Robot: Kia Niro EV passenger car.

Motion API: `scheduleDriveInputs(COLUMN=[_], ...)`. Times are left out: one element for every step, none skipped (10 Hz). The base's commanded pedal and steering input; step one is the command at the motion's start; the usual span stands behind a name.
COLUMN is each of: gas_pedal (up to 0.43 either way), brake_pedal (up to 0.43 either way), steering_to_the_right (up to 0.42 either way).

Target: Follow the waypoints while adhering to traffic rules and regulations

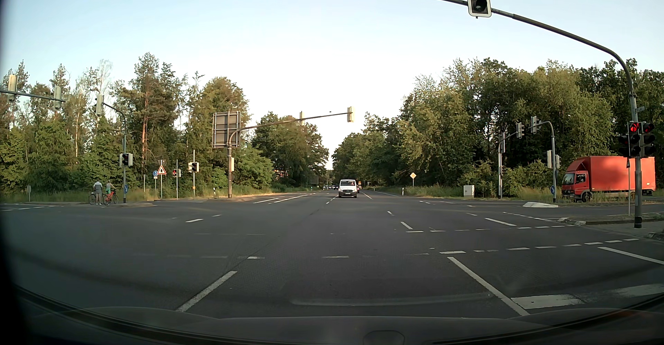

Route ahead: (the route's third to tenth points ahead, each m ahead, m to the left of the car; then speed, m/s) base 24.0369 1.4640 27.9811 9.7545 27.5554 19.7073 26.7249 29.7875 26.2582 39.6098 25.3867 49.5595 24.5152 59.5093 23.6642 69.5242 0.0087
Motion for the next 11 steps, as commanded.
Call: scheduleDriveInputs(gas_pedal=[0.000, 0.000, 0.000, 0.000, 0.000, 0.000, 0.000, 0.000, 0.000, 0.000, 0.000], brake_pedal=[0.341, 0.348, 0.348, 0.348, 0.348, 0.348, 0.348, 0.341, 0.348, 0.348, 0.348], steering_to_the_right=[-0.004, -0.004, -0.004, -0.004, -0.004, -0.004, -0.004, -0.004, -0.004, -0.003, -0.004])
